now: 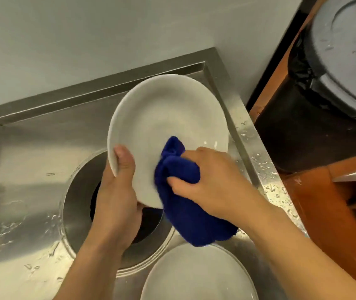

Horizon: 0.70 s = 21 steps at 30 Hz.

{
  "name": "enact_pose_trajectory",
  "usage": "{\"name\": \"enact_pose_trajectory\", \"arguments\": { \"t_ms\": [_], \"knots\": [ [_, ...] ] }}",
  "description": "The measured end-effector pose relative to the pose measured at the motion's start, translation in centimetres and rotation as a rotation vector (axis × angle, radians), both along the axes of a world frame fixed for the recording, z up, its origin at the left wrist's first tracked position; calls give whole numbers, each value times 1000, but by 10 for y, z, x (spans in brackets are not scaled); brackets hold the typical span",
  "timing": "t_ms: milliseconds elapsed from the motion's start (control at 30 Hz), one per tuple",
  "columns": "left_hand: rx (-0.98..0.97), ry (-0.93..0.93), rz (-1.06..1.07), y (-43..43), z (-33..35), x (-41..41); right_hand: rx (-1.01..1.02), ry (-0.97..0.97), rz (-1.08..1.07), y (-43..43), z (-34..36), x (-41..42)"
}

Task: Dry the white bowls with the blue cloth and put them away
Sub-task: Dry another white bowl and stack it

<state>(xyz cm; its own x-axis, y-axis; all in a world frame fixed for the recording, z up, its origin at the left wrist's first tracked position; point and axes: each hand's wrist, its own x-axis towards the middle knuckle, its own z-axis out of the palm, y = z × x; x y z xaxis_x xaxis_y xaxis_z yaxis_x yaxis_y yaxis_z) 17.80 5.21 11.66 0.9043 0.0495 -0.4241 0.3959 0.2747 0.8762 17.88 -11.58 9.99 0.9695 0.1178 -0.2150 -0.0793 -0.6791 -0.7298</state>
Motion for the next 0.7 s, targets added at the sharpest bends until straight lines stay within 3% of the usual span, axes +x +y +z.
{"name": "enact_pose_trajectory", "arguments": {
  "t_ms": [67,133,200,267,367,433,500,567,633,700],
  "knots": [
    [25,-19,52,14,8,-11,-215,-164,-63,-2,6,7],
    [-4,30,50,14,10,-27,-244,-357,-188,16,17,27],
    [-57,56,73,12,14,-34,45,-352,-146,48,32,42],
    [-95,33,151,23,18,-35,251,-201,63,76,41,31],
    [-65,-47,246,49,27,-34,-13,-105,331,69,39,5],
    [-22,-42,237,56,27,-45,-231,-142,269,54,37,10],
    [-21,15,206,51,20,-60,-310,-287,53,59,42,28],
    [-105,75,174,41,24,-66,-130,-390,-75,90,49,32],
    [-131,42,203,46,27,-61,182,-277,9,118,54,18],
    [-76,-16,232,61,30,-53,145,-127,195,118,53,-2]
  ]
}}
